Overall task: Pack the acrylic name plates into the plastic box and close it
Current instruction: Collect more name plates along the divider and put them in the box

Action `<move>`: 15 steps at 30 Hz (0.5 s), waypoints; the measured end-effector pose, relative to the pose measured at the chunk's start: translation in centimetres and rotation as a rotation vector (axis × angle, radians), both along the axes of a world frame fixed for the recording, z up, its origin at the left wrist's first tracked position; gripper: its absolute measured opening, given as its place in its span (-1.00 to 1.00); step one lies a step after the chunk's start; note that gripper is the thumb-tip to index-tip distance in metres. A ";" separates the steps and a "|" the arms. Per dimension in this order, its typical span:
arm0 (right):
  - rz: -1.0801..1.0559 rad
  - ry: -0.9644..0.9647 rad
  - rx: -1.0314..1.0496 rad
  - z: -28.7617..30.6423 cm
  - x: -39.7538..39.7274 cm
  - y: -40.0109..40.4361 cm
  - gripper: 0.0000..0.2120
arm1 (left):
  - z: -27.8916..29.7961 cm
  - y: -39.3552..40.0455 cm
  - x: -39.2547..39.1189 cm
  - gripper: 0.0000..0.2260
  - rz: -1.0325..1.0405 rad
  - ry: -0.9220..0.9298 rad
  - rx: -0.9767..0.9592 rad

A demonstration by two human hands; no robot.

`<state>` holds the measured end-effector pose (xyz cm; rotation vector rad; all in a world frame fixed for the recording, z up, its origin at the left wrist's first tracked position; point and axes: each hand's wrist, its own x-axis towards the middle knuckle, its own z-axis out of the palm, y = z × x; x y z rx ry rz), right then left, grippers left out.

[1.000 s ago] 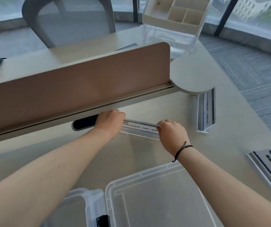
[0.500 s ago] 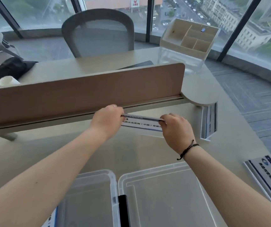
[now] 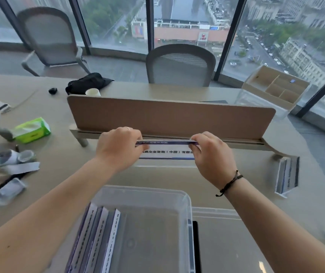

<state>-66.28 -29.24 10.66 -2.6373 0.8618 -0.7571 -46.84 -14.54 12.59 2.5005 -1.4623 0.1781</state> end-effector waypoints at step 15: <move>0.512 0.293 0.259 -2.2 3.5 8.1 -0.94 | -3.8 18.2 -3.9 -0.60 0.158 0.155 0.085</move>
